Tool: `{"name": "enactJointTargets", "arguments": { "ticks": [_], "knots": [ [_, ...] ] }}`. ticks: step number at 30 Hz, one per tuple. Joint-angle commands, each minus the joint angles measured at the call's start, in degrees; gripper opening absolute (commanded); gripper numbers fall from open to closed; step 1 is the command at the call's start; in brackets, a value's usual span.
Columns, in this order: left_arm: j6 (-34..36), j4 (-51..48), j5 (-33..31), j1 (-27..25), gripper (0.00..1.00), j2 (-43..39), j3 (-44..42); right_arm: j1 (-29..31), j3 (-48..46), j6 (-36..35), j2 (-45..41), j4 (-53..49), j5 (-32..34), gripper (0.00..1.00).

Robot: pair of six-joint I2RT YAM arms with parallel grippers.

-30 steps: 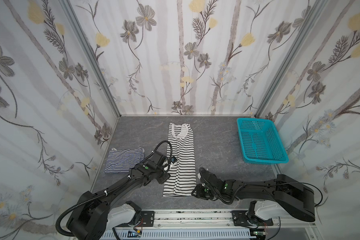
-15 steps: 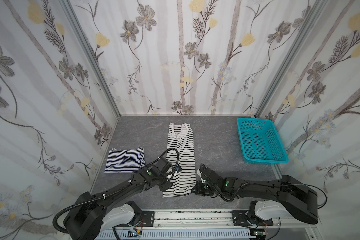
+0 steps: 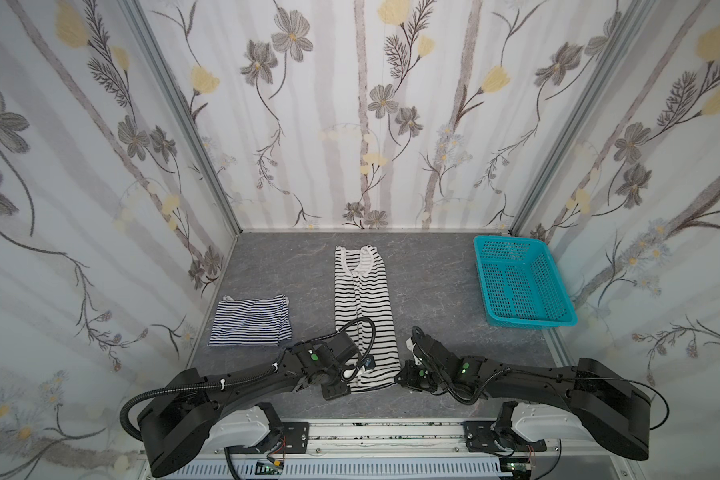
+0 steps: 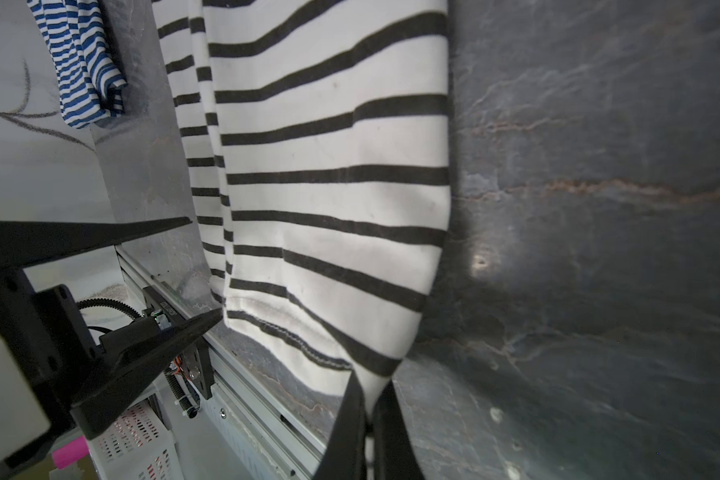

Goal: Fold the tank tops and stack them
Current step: 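Lift the near end and fold it toward the far end with both grippers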

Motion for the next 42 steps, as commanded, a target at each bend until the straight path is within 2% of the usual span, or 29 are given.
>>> {"name": "enactJointTargets", "arguments": {
  "ticks": [1, 7, 12, 16, 18, 20, 22, 23, 28, 34, 38, 42],
  "knots": [
    [1.0, -0.7, -1.2, -2.0, 0.62, 0.9, -0.4, -0.2, -0.6, 0.7, -0.7, 1.7, 0.8, 0.00],
    [1.2, -0.5, -0.6, -3.1, 0.52, 3.6, 0.6, -0.4, -0.7, 0.7, -0.5, 2.1, 0.6, 0.00],
    [2.0, -0.2, -1.6, -3.2, 0.49, 4.8, -0.1, -0.6, -1.0, 0.7, -1.0, 2.2, 0.7, 0.00],
    [2.5, -0.2, -0.8, -3.2, 0.43, 6.4, -0.2, -1.2, -1.3, 0.5, -1.3, 2.3, 0.6, 0.00],
    [2.6, -0.1, -0.2, -3.2, 0.33, 7.1, 0.1, -1.4, -1.2, 0.4, -1.5, 2.2, 0.6, 0.00],
    [2.7, -0.2, 0.5, -3.2, 0.16, 7.6, 0.8, -1.7, -1.2, 0.3, -1.7, 2.2, 0.6, 0.00],
    [2.8, -0.1, 1.2, -3.2, 0.04, 7.7, 1.3, -1.8, -1.2, 0.2, -1.9, 2.2, 0.6, 0.00],
    [2.6, 0.0, 1.6, -3.2, 0.02, 7.8, 1.9, -1.9, -1.2, 0.1, -2.0, 2.0, 0.5, 0.00],
    [1.2, -0.2, 3.0, -3.3, 0.00, 8.0, 3.9, -1.9, -2.2, 0.4, -4.7, -0.5, 0.7, 0.00],
    [1.2, -3.8, 7.8, -3.3, 0.00, 3.7, 7.1, -1.9, -4.4, 1.9, -16.2, -6.2, 1.1, 0.00],
    [-0.3, -5.0, 10.9, -2.4, 0.00, 3.1, 9.9, -2.8, -1.7, 1.8, -21.8, -11.6, 2.7, 0.00],
    [-0.4, -5.2, 9.4, -0.9, 0.00, 3.1, 12.0, -5.7, 2.1, -0.6, -22.8, -15.0, 2.8, 0.00]
  ]
}}
